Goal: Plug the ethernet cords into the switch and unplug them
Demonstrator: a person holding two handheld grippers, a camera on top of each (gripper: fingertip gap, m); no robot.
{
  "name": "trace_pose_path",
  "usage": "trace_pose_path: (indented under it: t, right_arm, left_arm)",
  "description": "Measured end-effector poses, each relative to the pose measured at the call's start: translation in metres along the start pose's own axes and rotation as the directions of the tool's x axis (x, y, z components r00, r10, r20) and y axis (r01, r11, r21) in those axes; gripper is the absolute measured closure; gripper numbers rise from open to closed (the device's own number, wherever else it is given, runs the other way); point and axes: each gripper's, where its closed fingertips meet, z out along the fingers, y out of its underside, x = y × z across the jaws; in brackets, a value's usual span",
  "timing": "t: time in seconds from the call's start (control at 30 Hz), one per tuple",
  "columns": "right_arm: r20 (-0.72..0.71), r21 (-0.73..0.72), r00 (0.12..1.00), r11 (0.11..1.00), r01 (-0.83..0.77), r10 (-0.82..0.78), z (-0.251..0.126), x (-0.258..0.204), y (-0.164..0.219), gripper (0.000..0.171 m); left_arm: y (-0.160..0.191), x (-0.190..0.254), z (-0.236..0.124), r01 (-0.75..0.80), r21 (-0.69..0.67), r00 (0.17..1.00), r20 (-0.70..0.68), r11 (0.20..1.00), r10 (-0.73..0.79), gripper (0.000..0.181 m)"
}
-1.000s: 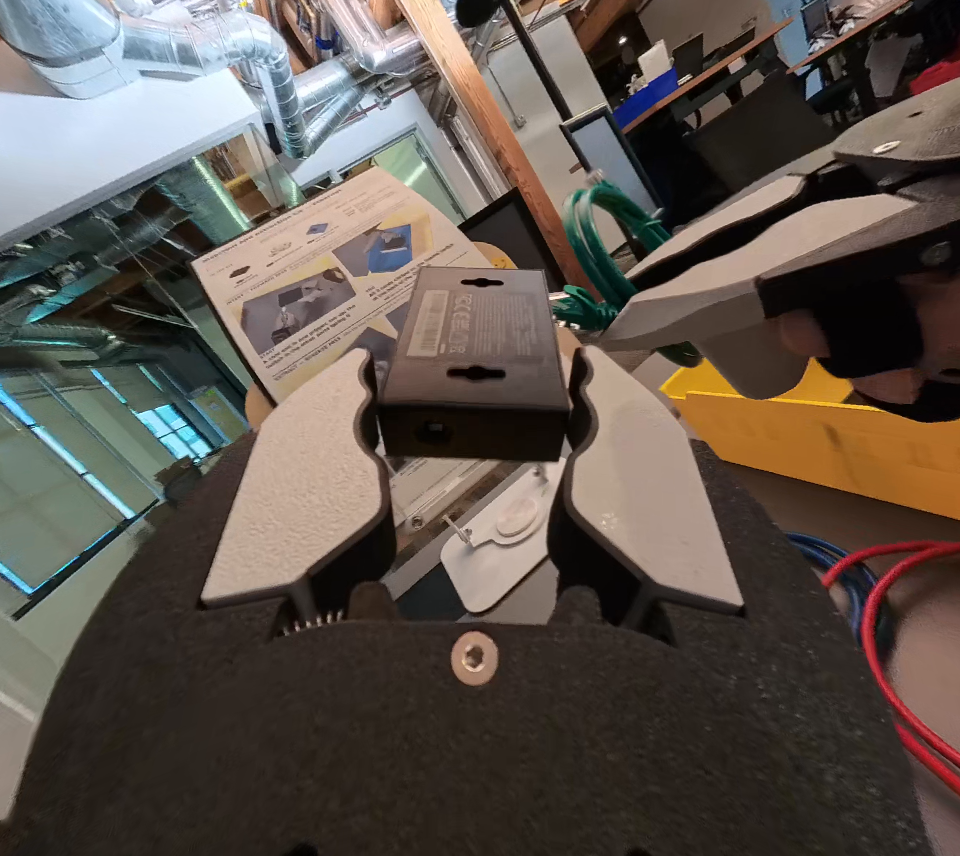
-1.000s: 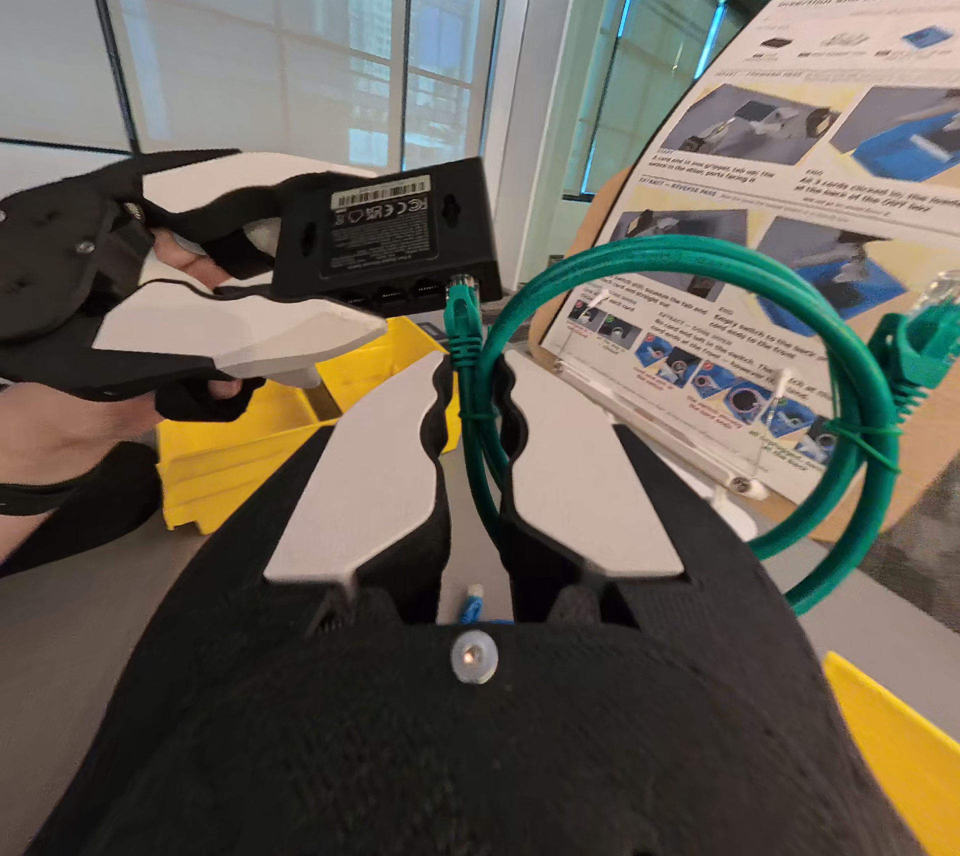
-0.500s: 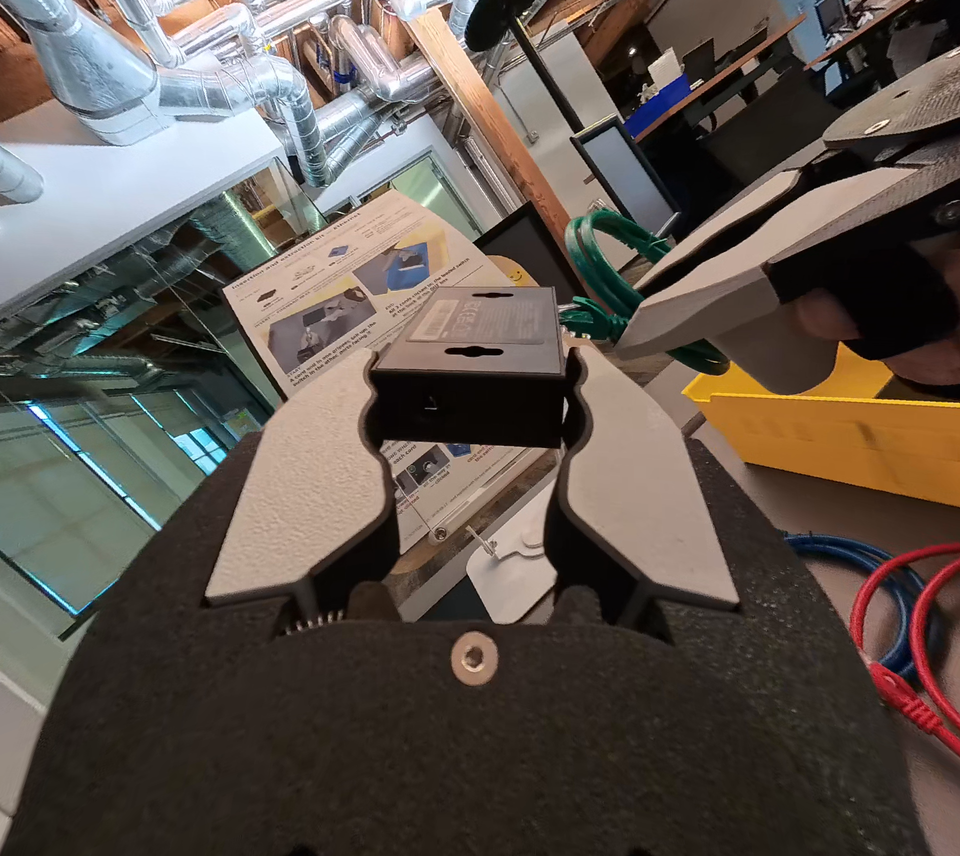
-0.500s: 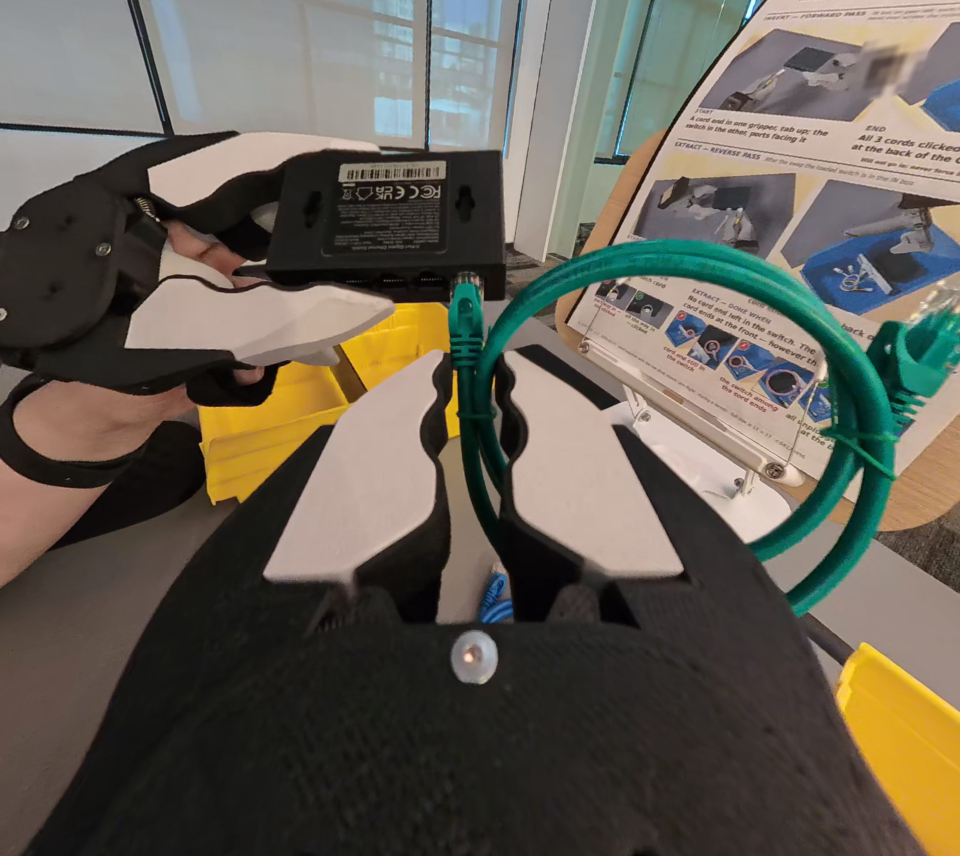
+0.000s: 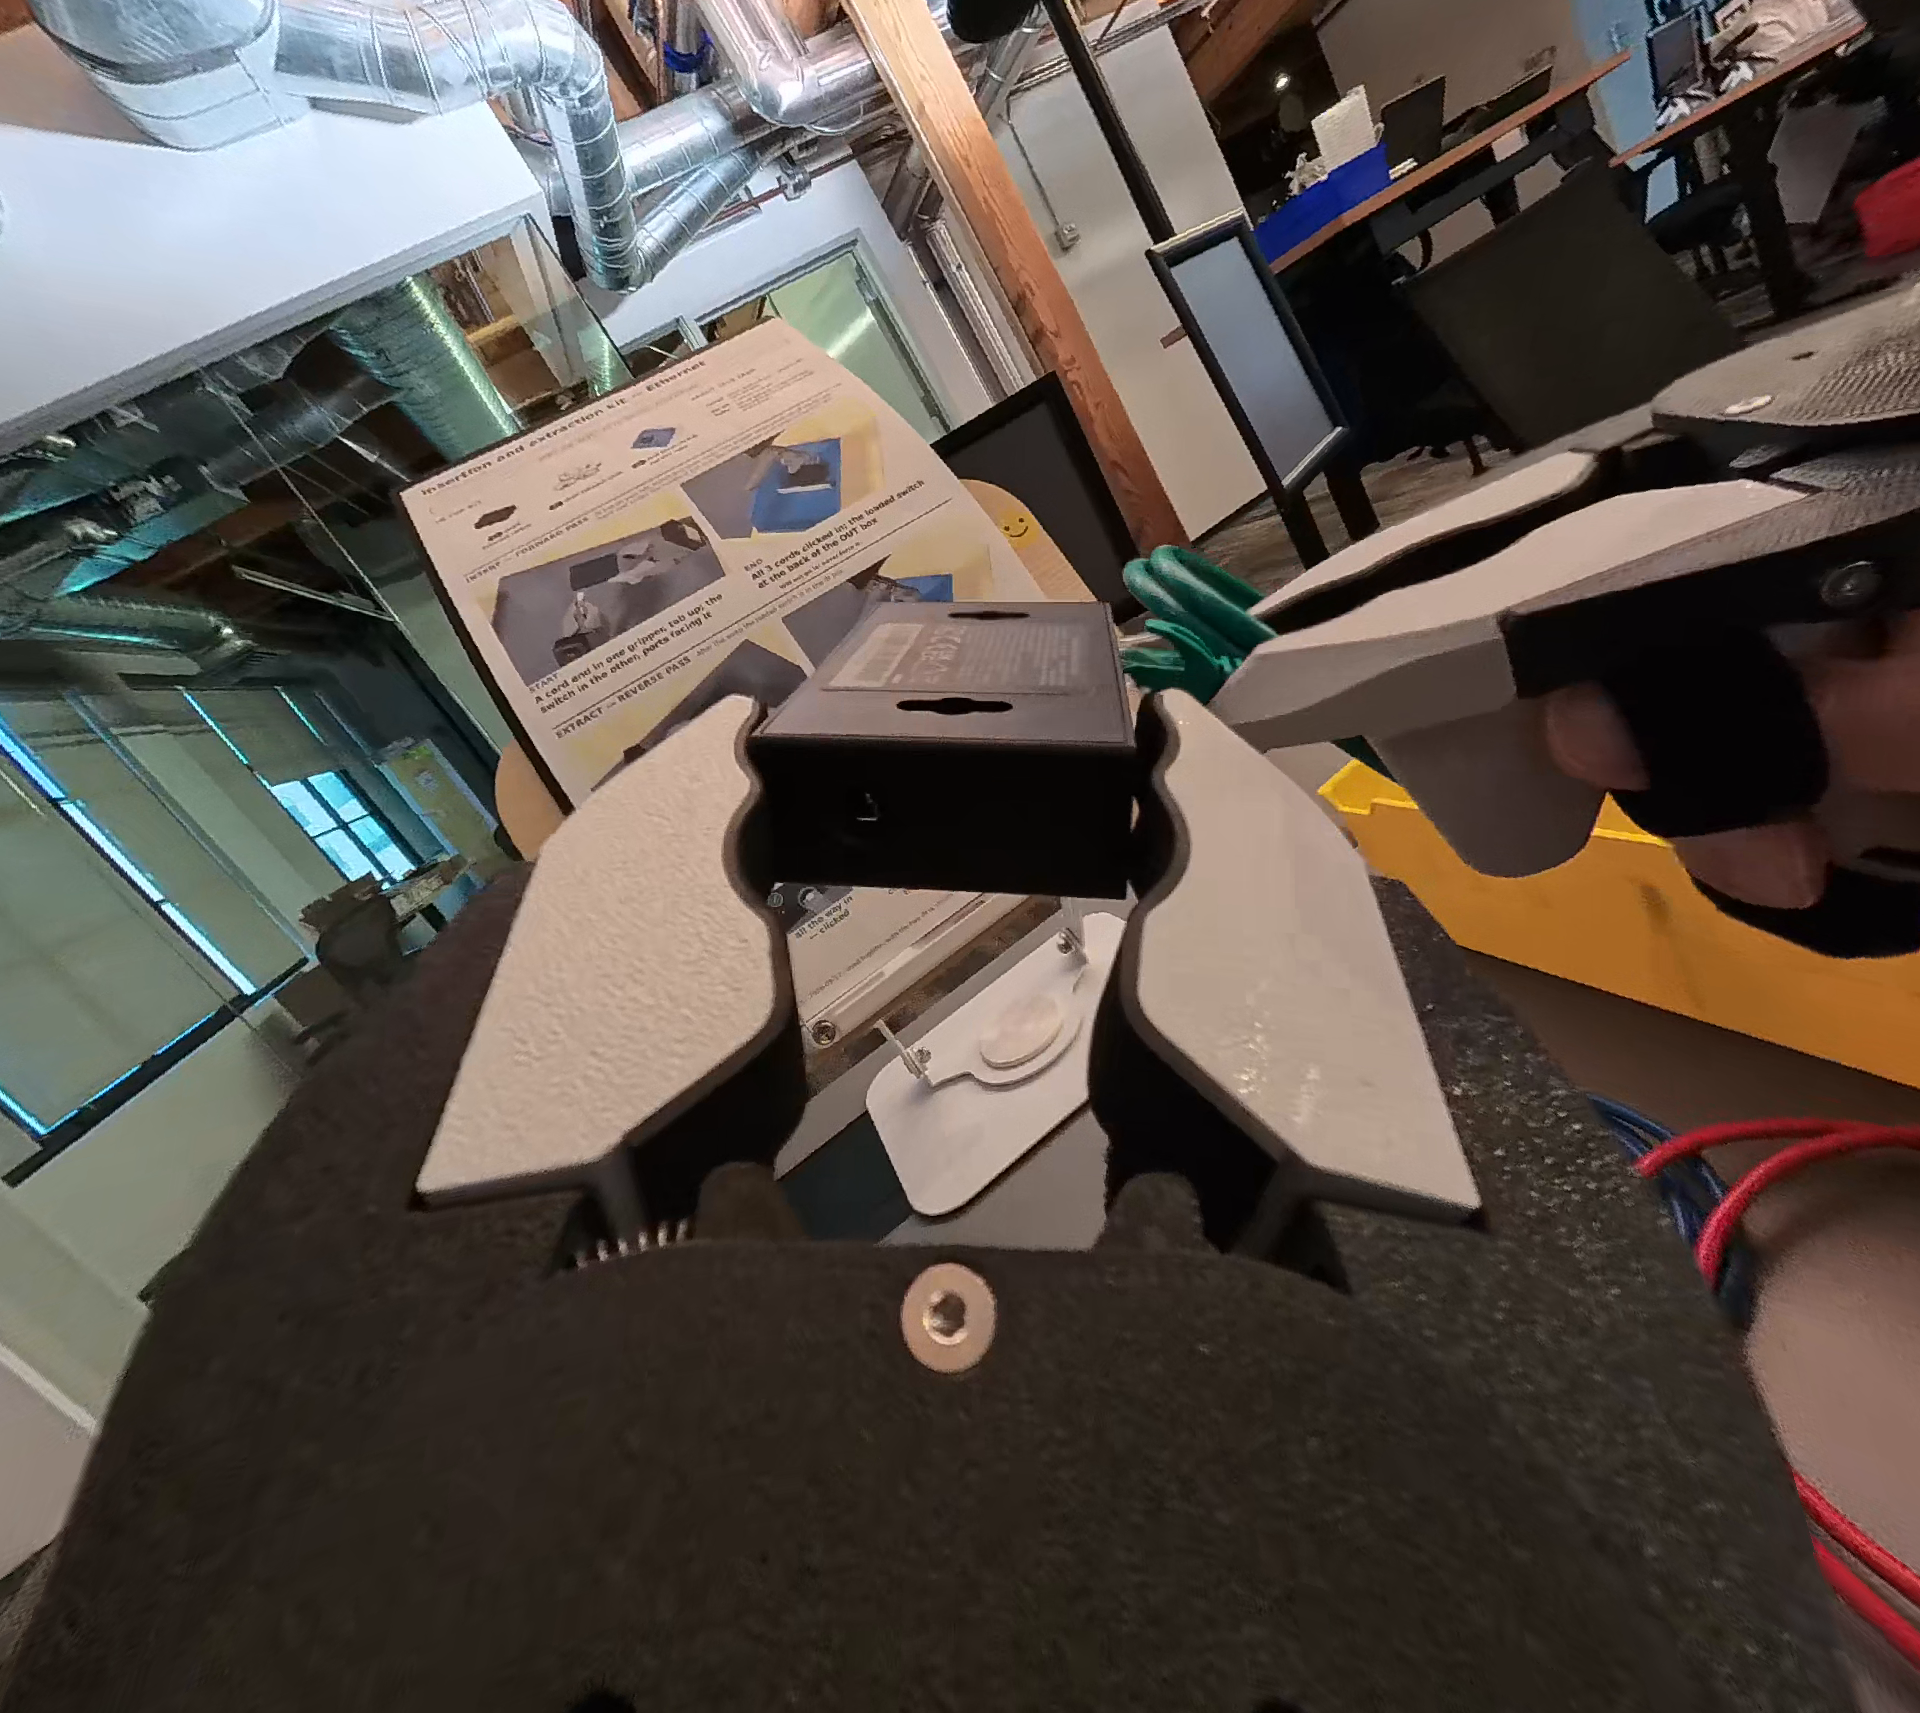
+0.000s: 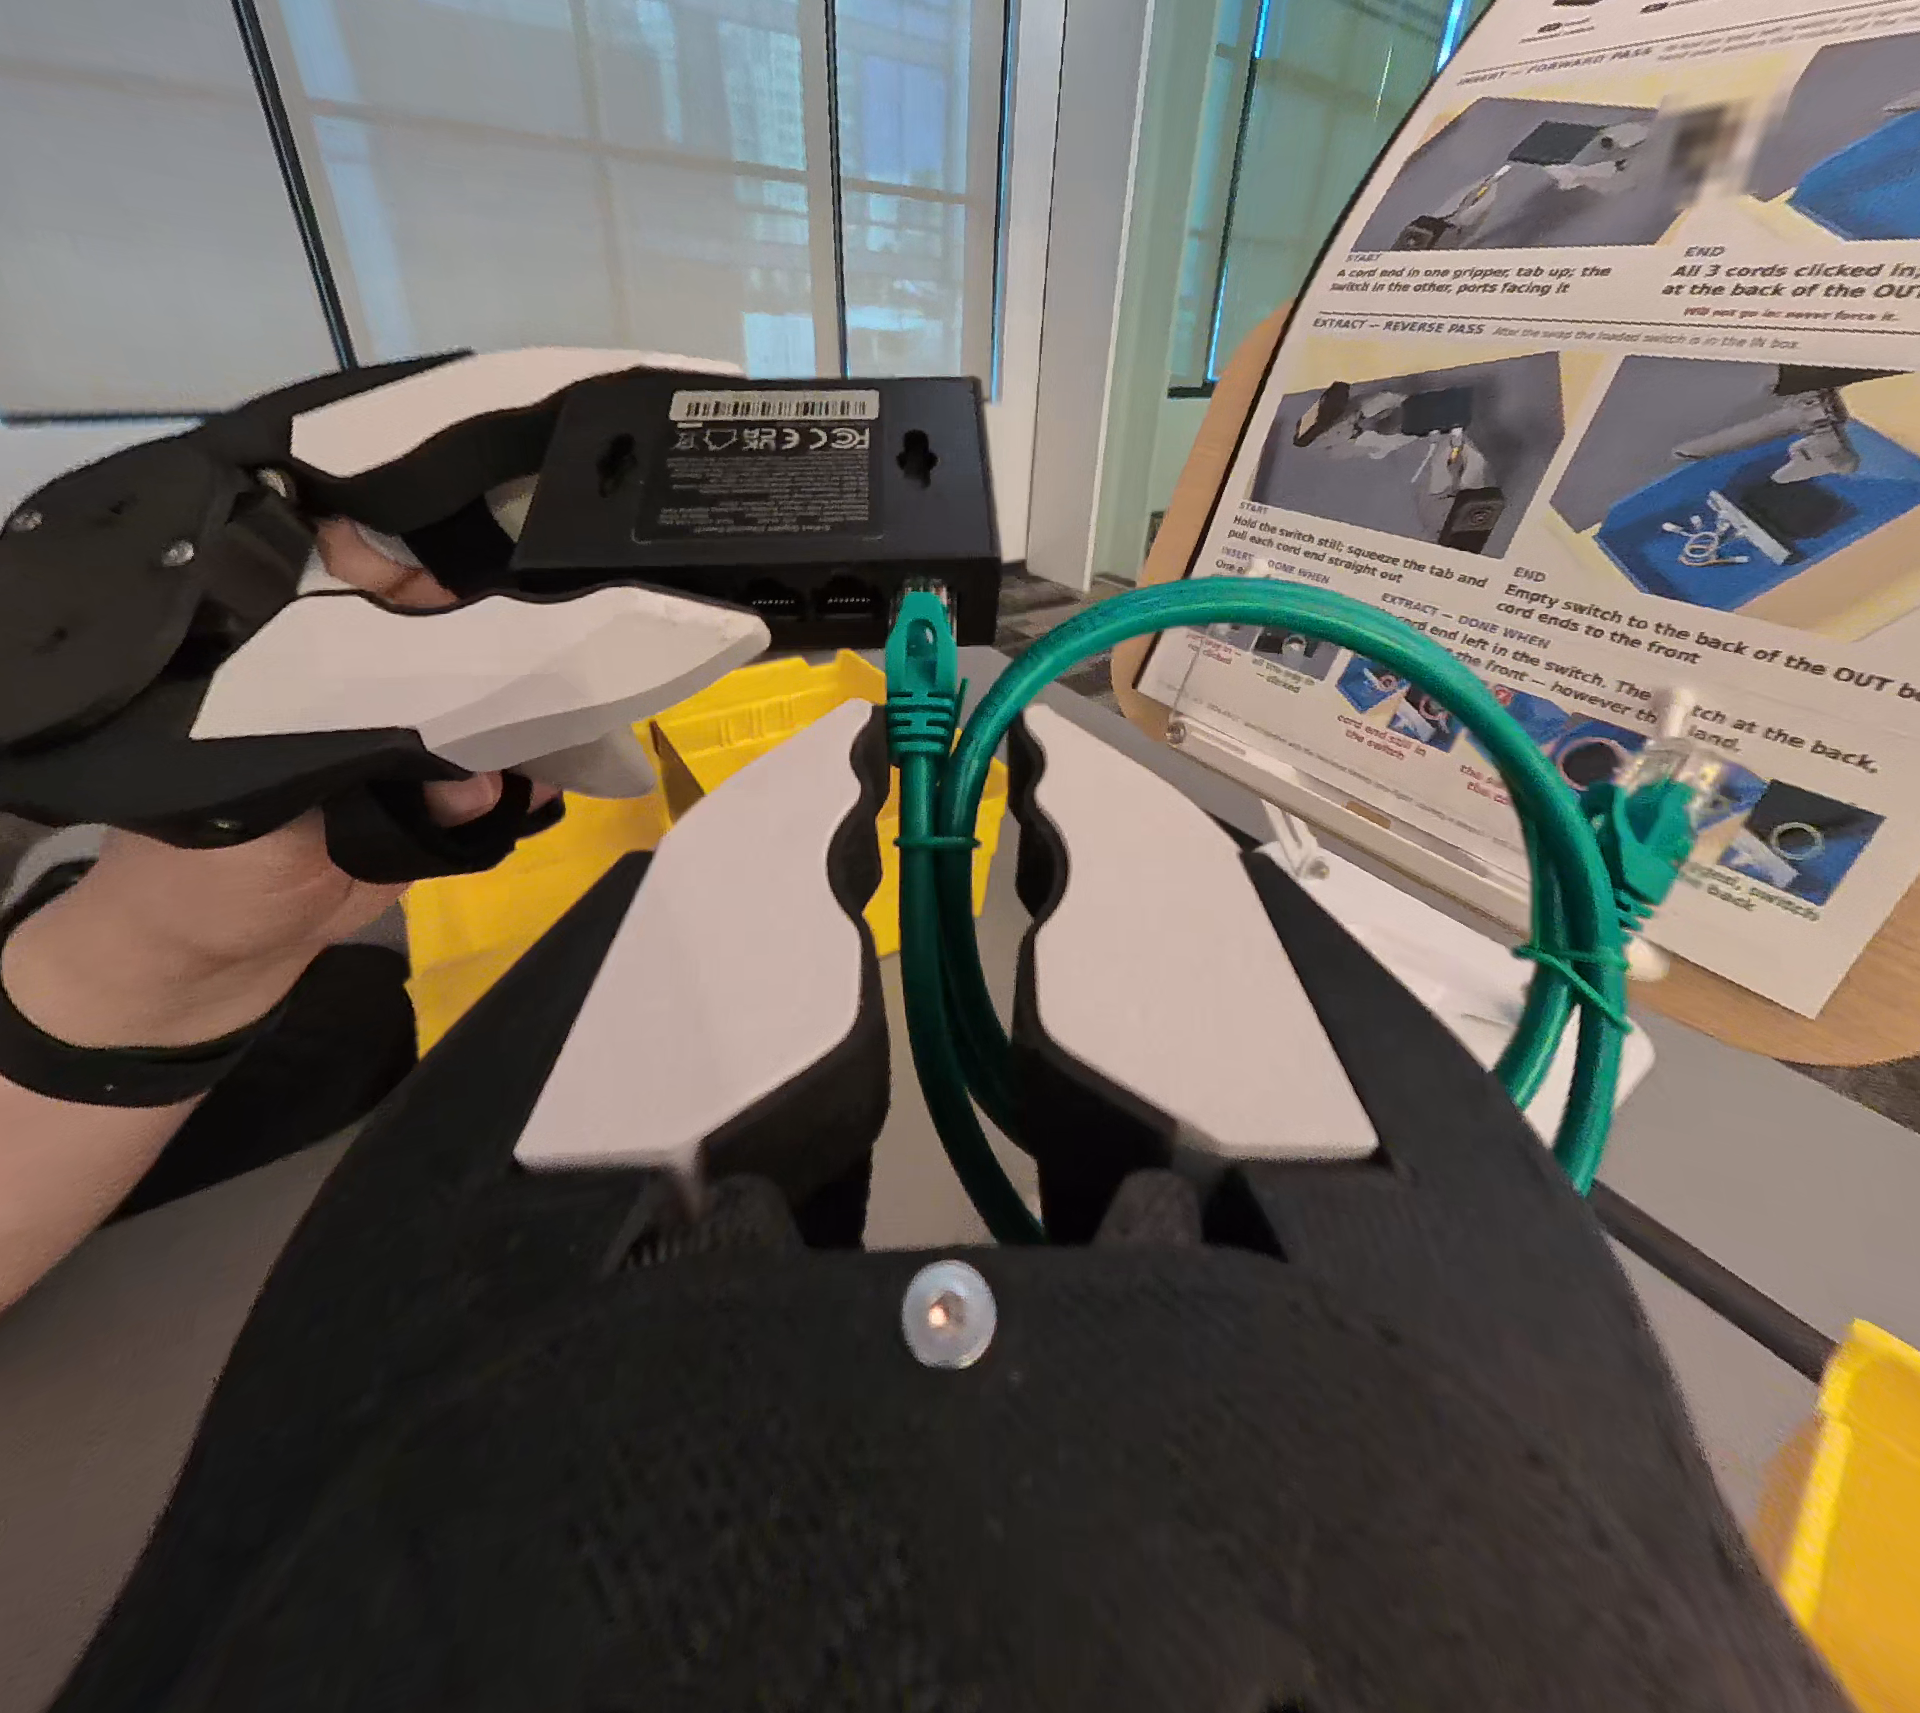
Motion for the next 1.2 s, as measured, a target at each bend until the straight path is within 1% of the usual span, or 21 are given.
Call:
trace_pose_path:
  t: [0.07, 0.23, 0.27, 0.37, 0.5, 0.57, 0.7, 0.77, 0.87, 1.0, 1.07, 1.13, 1.2]
  right_arm:
    - [0.006, 0.030, 1.000, 0.999, -0.026, 0.026, 0.000, -0.001, -0.002, 0.150]
    - [-0.027, 0.070, 1.000, 0.998, 0.007, -0.005, -0.002, 0.001, -0.003, 0.150]
    - [-0.023, 0.059, 1.000, 0.998, 0.006, -0.005, -0.001, 0.000, -0.002, 0.150]
    - [-0.002, -0.036, 1.000, 0.999, 0.001, -0.001, 0.001, 0.002, 0.006, 0.151]
    - [-0.014, -0.188, 1.000, 0.982, -0.024, 0.022, 0.002, 0.009, 0.022, 0.151]
    - [-0.017, -0.251, 0.998, 0.966, -0.055, 0.052, 0.002, 0.013, 0.031, 0.152]
    - [-0.053, -0.309, 0.994, 0.945, -0.104, 0.092, 0.000, 0.026, 0.043, 0.152]
    - [-0.045, -0.319, 0.993, 0.940, -0.119, 0.111, -0.001, 0.028, 0.045, 0.152]
    - [-0.029, -0.328, 0.996, 0.941, -0.086, 0.081, 0.000, 0.026, 0.046, 0.152]
    - [0.011, -0.280, 0.998, 0.958, -0.053, 0.059, 0.001, 0.018, 0.036, 0.152]
    - [0.032, -0.261, 0.998, 0.964, -0.046, 0.057, 0.001, 0.012, 0.031, 0.152]
    - [0.027, -0.246, 0.999, 0.969, -0.010, 0.017, 0.000, 0.010, 0.027, 0.152]
    - [0.011, -0.228, 1.000, 0.973, 0.029, -0.027, -0.002, 0.011, 0.022, 0.152]
  left_arm:
    - [0.000, 0.000, 0.000, 0.025, -0.004, 1.000, -0.008, 1.000, -0.025, 0.114]
    - [0.006, 0.001, 0.002, 0.087, -0.041, 0.996, -0.031, 0.995, -0.088, 0.114]
    - [0.007, 0.001, 0.002, 0.093, -0.050, 0.995, -0.036, 0.994, -0.095, 0.114]
    - [0.017, 0.002, 0.005, 0.115, -0.102, 0.991, -0.064, 0.988, -0.121, 0.114]
    - [0.039, 0.008, 0.011, 0.215, -0.187, 0.965, -0.113, 0.959, -0.238, 0.114]
    - [0.049, 0.013, 0.014, 0.237, -0.229, 0.953, -0.134, 0.944, -0.272, 0.114]
    - [0.064, 0.026, 0.016, 0.244, -0.304, 0.935, -0.178, 0.921, -0.306, 0.118]
    - [0.062, 0.026, 0.017, 0.242, -0.277, 0.937, -0.184, 0.930, -0.298, 0.118]
    - [0.060, 0.025, 0.016, 0.228, -0.268, 0.939, -0.194, 0.936, -0.284, 0.118]
    - [0.038, 0.016, 0.015, 0.304, -0.117, 0.929, -0.183, 0.946, -0.321, 0.116]
    - [0.032, 0.014, 0.015, 0.296, -0.060, 0.937, -0.175, 0.953, -0.302, 0.106]
    - [0.037, 0.012, 0.016, 0.253, -0.078, 0.954, -0.146, 0.964, -0.262, 0.107]
    - [0.041, 0.013, 0.017, 0.253, -0.101, 0.953, -0.148, 0.962, -0.266, 0.110]
